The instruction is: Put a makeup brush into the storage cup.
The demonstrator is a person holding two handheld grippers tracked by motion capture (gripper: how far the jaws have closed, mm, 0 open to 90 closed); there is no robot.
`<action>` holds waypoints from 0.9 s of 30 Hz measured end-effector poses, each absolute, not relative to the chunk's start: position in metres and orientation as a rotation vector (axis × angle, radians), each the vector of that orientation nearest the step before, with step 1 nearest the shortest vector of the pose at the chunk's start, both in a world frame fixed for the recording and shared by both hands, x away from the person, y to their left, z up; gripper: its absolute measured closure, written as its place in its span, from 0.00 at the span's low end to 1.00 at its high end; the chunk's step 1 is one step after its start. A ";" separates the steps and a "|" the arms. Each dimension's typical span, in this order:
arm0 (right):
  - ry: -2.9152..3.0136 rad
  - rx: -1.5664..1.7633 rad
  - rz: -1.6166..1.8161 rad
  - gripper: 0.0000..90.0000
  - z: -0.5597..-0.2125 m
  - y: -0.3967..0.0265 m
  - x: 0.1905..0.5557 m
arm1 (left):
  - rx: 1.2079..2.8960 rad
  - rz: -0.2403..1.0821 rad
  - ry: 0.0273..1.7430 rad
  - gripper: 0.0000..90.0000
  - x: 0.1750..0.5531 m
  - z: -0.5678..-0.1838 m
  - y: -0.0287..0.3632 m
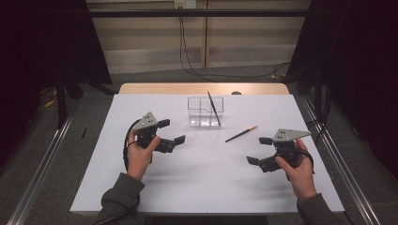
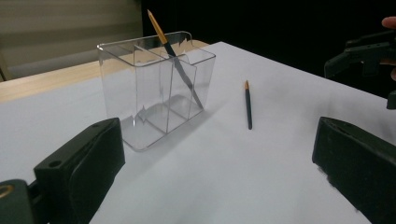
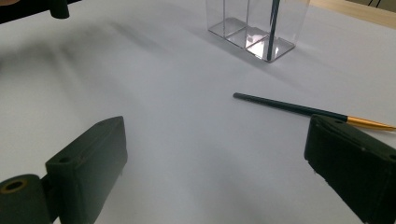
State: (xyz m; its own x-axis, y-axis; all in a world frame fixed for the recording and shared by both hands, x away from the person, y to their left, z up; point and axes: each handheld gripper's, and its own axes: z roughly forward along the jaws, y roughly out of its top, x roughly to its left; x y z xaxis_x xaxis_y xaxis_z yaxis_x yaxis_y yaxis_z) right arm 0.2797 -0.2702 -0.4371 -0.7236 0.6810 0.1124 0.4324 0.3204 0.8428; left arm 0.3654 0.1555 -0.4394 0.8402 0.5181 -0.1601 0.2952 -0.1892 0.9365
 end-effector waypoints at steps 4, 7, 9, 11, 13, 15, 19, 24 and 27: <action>2.325 1.002 1.364 0.06 -0.437 -0.270 0.280 | 1.785 0.224 0.630 0.02 0.362 -0.441 0.160; 2.326 1.003 1.364 0.06 -0.437 -0.270 0.280 | 1.793 0.226 0.635 0.02 0.361 -0.441 0.164; 2.328 1.004 1.363 0.06 -0.437 -0.270 0.279 | 1.789 0.215 0.641 0.03 0.360 -0.442 0.167; 2.328 1.002 1.362 0.06 -0.437 -0.270 0.280 | 1.800 0.227 0.646 0.03 0.359 -0.442 0.170; 2.328 1.000 1.361 0.06 -0.437 -0.270 0.280 | 1.794 0.222 0.646 0.03 0.358 -0.443 0.172; 2.326 1.003 1.357 0.06 -0.437 -0.270 0.280 | 1.792 0.224 0.647 0.03 0.356 -0.444 0.175; 2.328 1.005 1.355 0.06 -0.438 -0.270 0.280 | 1.807 0.234 0.659 0.03 0.353 -0.445 0.179; 2.329 1.004 1.354 0.06 -0.438 -0.270 0.280 | 1.806 0.233 0.654 0.03 0.351 -0.445 0.182; 2.328 1.004 1.353 0.06 -0.437 -0.271 0.281 | 1.823 0.252 0.664 0.03 0.349 -0.444 0.184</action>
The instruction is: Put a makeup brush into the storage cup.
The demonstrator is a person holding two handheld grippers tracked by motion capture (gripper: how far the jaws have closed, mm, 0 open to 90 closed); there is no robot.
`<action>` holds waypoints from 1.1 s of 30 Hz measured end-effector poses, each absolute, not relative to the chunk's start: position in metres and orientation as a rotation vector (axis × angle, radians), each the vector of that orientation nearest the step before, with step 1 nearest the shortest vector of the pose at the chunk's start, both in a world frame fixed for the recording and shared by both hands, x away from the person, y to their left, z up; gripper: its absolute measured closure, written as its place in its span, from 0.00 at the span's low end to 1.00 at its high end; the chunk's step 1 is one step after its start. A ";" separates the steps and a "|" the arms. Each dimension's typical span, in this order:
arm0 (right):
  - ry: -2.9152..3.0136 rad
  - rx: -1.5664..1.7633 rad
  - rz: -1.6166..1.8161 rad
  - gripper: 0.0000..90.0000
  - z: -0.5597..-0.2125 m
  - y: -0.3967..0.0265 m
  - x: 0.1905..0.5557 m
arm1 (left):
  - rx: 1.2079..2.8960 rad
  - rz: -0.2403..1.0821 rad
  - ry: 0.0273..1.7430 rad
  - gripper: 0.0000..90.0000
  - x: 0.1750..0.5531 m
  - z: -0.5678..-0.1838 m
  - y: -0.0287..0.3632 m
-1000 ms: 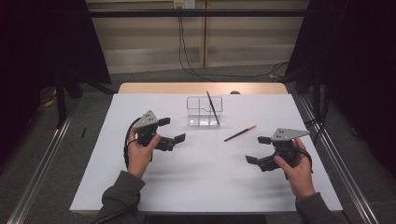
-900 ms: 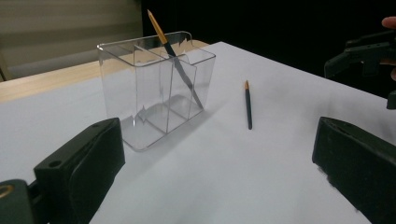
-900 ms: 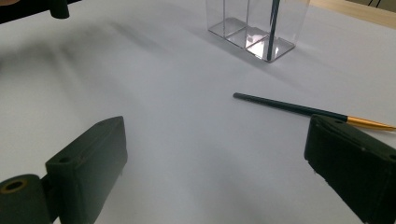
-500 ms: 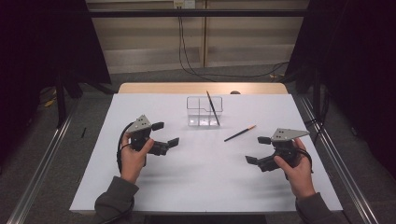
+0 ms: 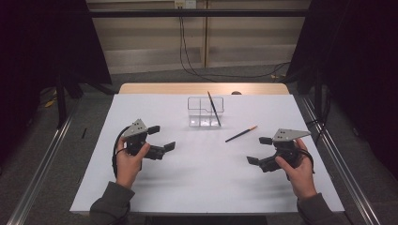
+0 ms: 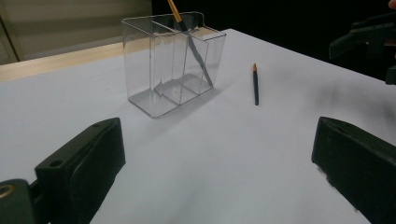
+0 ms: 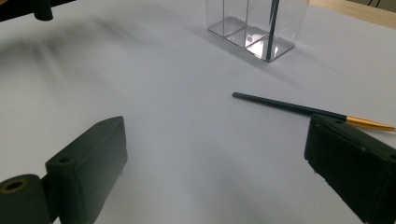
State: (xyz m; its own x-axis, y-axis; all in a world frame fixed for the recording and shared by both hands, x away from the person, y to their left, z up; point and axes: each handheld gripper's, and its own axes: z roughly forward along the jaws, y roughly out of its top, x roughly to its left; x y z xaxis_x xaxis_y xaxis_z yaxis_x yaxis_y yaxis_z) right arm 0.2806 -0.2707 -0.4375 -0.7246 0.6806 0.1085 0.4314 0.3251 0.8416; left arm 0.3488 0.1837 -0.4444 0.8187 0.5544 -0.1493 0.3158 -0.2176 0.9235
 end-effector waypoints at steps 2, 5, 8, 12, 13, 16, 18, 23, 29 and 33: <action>2.329 1.004 1.355 0.06 -0.438 -0.271 0.281 | 1.826 0.257 0.667 0.03 0.347 -0.445 0.185; 2.330 1.002 1.351 0.06 -0.438 -0.270 0.281 | 1.826 0.249 0.668 0.03 0.346 -0.446 0.189; 2.333 1.000 1.351 0.06 -0.438 -0.270 0.281 | 1.827 0.250 0.665 0.03 0.344 -0.446 0.193; 2.340 0.996 1.349 0.06 -0.438 -0.269 0.281 | 1.833 0.271 0.677 0.03 0.341 -0.444 0.196; 2.340 0.996 1.349 0.06 -0.438 -0.269 0.281 | 1.839 0.274 0.673 0.03 0.340 -0.444 0.198; 2.338 0.999 1.349 0.06 -0.438 -0.269 0.281 | 1.839 0.273 0.679 0.03 0.338 -0.445 0.201; 2.339 0.999 1.349 0.06 -0.439 -0.269 0.281 | 1.842 0.276 0.665 0.03 0.337 -0.445 0.203; 2.337 1.005 1.344 0.06 -0.440 -0.271 0.281 | 1.846 0.274 0.671 0.03 0.335 -0.446 0.207; 2.331 1.009 1.345 0.06 -0.439 -0.272 0.281 | 1.855 0.279 0.664 0.02 0.332 -0.446 0.211; 2.329 1.012 1.346 0.06 -0.439 -0.273 0.280 | 1.853 0.277 0.678 0.02 0.330 -0.447 0.213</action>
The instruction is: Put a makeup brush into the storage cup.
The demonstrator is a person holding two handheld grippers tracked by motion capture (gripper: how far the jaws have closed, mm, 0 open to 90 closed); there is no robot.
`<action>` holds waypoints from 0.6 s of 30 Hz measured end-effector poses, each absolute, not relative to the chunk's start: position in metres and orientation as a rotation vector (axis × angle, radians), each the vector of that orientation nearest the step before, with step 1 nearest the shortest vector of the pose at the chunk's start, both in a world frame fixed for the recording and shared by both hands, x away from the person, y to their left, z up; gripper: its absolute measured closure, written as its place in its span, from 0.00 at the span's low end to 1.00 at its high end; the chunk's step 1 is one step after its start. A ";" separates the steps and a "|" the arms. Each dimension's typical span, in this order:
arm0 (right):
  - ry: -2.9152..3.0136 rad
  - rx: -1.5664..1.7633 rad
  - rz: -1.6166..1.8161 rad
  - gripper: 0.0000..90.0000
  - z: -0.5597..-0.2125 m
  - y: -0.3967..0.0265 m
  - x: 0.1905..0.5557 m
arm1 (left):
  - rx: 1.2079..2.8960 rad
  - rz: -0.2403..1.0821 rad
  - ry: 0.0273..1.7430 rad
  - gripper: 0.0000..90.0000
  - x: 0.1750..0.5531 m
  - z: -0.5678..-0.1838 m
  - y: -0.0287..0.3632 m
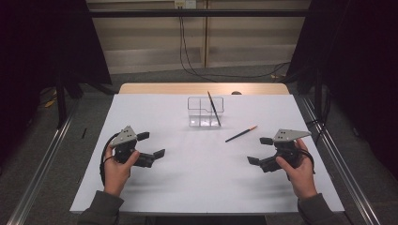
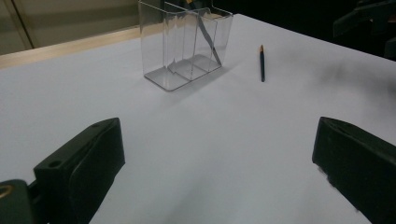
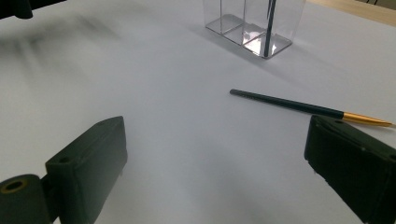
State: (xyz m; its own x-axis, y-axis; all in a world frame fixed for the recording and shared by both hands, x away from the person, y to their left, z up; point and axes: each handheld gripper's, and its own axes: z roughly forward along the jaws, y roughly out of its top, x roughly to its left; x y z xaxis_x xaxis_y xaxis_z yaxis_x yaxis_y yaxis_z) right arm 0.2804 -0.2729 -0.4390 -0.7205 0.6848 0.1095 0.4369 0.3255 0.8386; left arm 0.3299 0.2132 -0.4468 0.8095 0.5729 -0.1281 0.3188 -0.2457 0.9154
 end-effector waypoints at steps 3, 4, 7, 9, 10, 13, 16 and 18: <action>2.325 1.016 1.351 0.06 -0.439 -0.274 0.281 | 1.853 0.284 0.673 0.02 0.329 -0.446 0.215; 2.323 1.017 1.351 0.06 -0.439 -0.274 0.281 | 1.855 0.282 0.674 0.02 0.329 -0.446 0.215; 2.325 1.020 1.346 0.06 -0.439 -0.273 0.282 | 1.867 0.299 0.684 0.02 0.327 -0.445 0.215; 2.323 1.026 1.341 0.06 -0.440 -0.273 0.282 | 1.872 0.300 0.684 0.02 0.327 -0.446 0.215; 2.329 1.025 1.342 0.06 -0.440 -0.272 0.283 | 1.870 0.297 0.685 0.02 0.327 -0.446 0.215; 2.332 1.023 1.344 0.06 -0.441 -0.272 0.284 | 1.862 0.283 0.678 0.02 0.326 -0.446 0.216; 2.331 1.028 1.338 0.06 -0.440 -0.271 0.284 | 1.865 0.282 0.674 0.02 0.327 -0.447 0.214; 2.331 1.032 1.332 0.06 -0.440 -0.272 0.284 | 1.874 0.303 0.685 0.02 0.326 -0.447 0.213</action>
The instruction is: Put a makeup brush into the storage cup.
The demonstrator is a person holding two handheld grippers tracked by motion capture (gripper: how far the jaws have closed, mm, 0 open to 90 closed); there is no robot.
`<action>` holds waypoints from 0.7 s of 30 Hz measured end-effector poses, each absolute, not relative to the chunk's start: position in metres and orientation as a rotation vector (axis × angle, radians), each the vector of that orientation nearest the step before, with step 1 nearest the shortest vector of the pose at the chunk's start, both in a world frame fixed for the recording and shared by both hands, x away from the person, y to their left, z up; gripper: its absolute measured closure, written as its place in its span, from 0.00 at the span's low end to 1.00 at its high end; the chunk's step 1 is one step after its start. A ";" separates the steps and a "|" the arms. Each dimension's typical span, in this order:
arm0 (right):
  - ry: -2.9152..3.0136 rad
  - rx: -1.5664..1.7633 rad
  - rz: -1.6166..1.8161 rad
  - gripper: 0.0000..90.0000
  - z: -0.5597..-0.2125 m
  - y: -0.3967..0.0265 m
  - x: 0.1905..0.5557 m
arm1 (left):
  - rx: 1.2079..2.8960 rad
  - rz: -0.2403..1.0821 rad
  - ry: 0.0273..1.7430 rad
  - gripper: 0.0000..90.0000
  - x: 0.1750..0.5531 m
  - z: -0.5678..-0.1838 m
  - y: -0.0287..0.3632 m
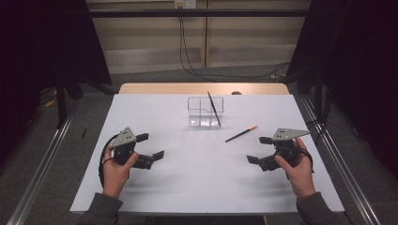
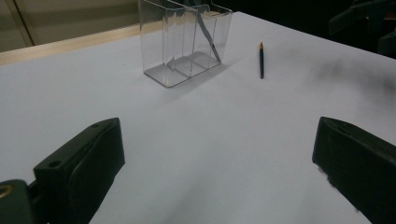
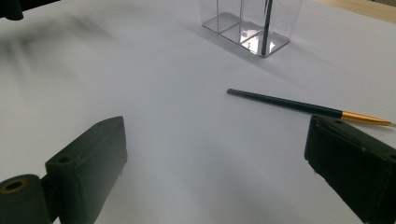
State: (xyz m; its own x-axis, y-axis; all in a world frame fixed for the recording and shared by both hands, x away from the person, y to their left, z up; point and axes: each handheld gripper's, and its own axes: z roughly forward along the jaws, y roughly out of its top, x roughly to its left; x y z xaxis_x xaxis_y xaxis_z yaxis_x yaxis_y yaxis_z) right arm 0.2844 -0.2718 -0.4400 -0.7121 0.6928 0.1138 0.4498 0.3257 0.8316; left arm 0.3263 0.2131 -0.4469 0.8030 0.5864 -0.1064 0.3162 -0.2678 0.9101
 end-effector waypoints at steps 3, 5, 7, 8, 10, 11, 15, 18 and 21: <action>2.328 1.041 1.324 0.06 -0.439 -0.273 0.285 | 1.881 0.297 0.681 0.02 0.326 -0.447 0.212; 2.324 1.047 1.321 0.06 -0.438 -0.273 0.286 | 1.876 0.278 0.663 0.02 0.326 -0.448 0.211; 2.328 1.048 1.319 0.06 -0.437 -0.273 0.287 | 1.878 0.273 0.665 0.02 0.326 -0.449 0.210; 2.326 1.054 1.311 0.06 -0.436 -0.273 0.288 | 1.880 0.276 0.660 0.02 0.326 -0.449 0.210; 2.322 1.062 1.308 0.06 -0.436 -0.274 0.289 | 1.880 0.272 0.659 0.02 0.326 -0.450 0.210; 2.323 1.071 1.309 0.06 -0.436 -0.274 0.290 | 1.881 0.273 0.656 0.02 0.326 -0.450 0.209; 2.322 1.088 1.288 0.06 -0.436 -0.275 0.291 | 1.879 0.271 0.655 0.02 0.326 -0.449 0.210; 2.323 1.104 1.268 0.06 -0.436 -0.278 0.291 | 1.864 0.264 0.661 0.02 0.326 -0.448 0.210; 2.321 1.124 1.241 0.06 -0.437 -0.281 0.294 | 1.869 0.272 0.653 0.02 0.327 -0.447 0.210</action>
State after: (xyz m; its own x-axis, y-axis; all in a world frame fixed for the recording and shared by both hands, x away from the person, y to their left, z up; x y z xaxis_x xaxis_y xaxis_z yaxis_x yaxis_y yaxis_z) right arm 0.2936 -0.2807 -0.4375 -0.6588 0.7442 0.1101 0.5050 0.3290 0.7979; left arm 0.3270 0.2104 -0.4467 0.8227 0.5563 -0.1174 0.3085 -0.2634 0.9140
